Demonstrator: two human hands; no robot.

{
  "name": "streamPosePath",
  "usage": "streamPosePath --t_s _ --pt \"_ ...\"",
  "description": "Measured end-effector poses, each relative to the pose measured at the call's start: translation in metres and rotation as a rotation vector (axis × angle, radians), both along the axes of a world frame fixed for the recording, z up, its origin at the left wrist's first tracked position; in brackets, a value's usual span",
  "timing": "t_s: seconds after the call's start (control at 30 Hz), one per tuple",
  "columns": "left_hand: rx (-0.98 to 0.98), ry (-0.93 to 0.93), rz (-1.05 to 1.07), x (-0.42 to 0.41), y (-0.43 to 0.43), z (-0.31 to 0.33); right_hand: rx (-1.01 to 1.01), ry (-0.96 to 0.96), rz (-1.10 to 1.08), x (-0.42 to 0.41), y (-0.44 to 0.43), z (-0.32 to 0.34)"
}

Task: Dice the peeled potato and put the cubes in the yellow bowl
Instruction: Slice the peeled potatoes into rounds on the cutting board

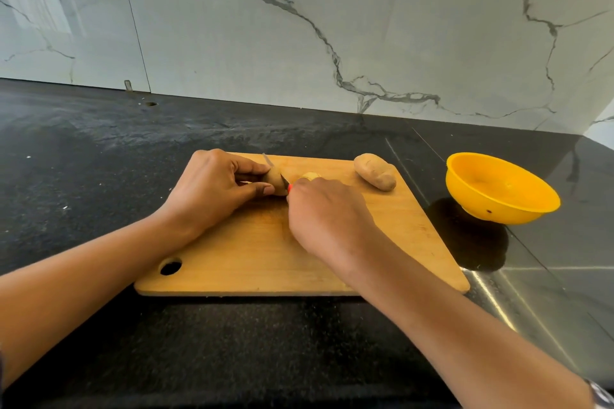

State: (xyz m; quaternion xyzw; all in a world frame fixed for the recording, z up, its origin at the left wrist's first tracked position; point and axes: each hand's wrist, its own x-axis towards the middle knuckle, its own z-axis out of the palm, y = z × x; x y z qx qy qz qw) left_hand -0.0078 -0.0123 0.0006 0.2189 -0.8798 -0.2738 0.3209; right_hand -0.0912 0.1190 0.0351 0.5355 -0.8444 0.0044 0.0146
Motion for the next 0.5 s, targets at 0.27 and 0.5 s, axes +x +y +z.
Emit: streamPosePath --t_s 0.27,0.5 --pt "-0.02 0.007 0.014 -0.002 -0.009 -0.007 0.031 -0.023 -0.024 -0.001 0.002 -0.007" --pt "0.034 -0.002 0.028 -0.003 -0.01 -0.006 0.134 -0.087 0.004 0.004 0.009 -0.01"
